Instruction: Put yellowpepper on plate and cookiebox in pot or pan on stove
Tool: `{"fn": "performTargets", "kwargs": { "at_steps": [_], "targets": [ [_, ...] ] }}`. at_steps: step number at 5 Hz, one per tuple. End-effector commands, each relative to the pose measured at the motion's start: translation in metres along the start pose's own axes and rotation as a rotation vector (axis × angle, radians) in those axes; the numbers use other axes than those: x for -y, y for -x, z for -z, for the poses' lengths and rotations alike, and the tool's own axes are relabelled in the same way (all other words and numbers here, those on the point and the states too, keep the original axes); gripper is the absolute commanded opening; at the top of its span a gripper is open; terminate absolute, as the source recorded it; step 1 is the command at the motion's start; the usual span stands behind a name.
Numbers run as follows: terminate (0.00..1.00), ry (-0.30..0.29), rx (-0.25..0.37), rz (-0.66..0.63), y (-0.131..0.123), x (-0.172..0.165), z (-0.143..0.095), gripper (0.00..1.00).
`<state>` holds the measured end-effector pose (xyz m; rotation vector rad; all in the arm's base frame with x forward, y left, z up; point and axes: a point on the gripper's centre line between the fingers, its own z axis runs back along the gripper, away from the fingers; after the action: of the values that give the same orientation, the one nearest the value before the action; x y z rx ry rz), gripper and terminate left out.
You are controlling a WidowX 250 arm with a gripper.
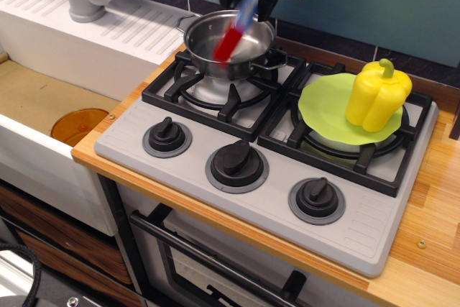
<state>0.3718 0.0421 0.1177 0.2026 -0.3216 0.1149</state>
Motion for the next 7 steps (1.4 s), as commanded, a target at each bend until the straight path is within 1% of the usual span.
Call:
{"fn": "performTargets", "kwargs": {
  "at_steps": [1,2,4,6,7],
  "targets": [
    [0.0,0.039,0.06,0.034,-0.02,-0.018,0.0,1.0],
    [0.0,0.037,0.041,0.04,-0.021,-0.022,-0.005,1.0],
    [0.0,-0.003,0.017,0.013,-0.008,-0.018,-0.025,1.0],
    [0.0,-0.017,-0.008,-0.045,0.015,0.01,-0.044,1.0],
    [0.0,-0.012,-0.018,-0.07,0.025,0.022,-0.049,1.0]
  ]
}}
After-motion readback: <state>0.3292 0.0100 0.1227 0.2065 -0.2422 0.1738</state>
